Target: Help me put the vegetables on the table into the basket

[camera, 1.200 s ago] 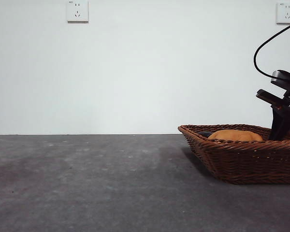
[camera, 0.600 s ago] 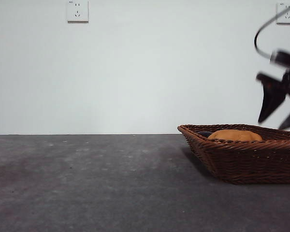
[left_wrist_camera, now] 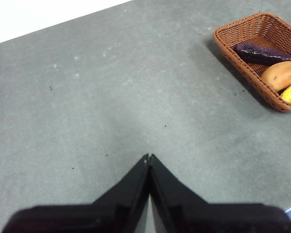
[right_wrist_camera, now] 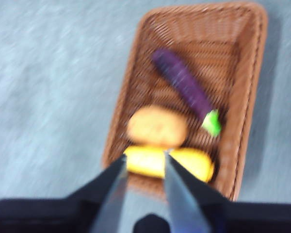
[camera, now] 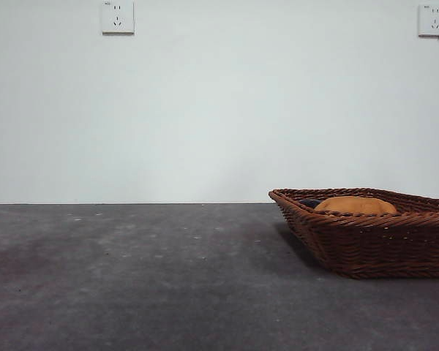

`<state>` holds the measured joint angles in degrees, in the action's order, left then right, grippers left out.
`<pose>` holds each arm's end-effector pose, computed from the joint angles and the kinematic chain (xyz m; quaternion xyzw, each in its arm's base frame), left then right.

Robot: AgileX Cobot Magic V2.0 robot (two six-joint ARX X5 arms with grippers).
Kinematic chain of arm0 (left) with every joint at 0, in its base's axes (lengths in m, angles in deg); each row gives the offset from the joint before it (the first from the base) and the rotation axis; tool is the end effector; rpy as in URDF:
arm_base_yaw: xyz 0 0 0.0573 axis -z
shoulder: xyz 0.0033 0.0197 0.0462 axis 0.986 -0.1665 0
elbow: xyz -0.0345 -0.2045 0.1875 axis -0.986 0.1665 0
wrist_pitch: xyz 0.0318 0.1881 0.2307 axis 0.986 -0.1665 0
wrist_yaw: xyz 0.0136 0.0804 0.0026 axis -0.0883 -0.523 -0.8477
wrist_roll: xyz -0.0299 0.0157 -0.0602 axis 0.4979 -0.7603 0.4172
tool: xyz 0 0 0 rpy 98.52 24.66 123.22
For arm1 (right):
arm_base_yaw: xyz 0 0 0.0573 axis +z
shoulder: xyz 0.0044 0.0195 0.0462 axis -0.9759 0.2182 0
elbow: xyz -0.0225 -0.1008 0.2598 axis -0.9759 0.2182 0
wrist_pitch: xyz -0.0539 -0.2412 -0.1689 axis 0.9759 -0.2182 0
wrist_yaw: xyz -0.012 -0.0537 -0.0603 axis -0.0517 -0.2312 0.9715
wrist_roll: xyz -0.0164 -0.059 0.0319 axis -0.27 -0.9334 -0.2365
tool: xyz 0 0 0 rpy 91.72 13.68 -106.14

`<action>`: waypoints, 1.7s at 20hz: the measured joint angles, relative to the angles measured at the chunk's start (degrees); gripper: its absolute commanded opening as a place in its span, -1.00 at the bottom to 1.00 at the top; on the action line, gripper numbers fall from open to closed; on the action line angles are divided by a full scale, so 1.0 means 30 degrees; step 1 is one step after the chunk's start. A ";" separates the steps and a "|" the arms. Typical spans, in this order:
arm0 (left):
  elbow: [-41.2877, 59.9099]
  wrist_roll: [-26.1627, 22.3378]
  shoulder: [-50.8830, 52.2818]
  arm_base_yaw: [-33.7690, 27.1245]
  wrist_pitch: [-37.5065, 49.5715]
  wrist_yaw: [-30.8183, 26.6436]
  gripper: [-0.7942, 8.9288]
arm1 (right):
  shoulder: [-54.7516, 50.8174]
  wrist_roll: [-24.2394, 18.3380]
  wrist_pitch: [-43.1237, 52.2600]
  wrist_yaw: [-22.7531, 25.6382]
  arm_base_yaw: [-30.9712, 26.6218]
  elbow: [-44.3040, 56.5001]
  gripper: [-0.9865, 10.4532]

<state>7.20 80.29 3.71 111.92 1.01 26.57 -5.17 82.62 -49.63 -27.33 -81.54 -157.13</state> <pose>0.0933 -0.0450 0.4286 0.0851 0.2800 -0.1583 0.9430 0.2485 0.0085 0.3483 0.0986 0.4212 0.2234 0.8735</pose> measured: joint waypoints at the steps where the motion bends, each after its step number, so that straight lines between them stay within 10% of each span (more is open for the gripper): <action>1: 0.0000 -0.0029 0.0000 0.0000 0.0000 0.0000 -0.85 | -0.0794 -0.0131 -0.0765 -0.0051 0.0000 0.0000 -0.70; 34: 0.0000 -0.1013 -0.1129 0.0000 0.0648 -0.0561 -0.84 | -0.2011 -0.1282 -0.4488 0.2135 0.0000 0.0000 -0.83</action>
<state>7.20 77.25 0.33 111.92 2.96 24.88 -11.20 78.77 -63.09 -20.93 -81.54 -157.13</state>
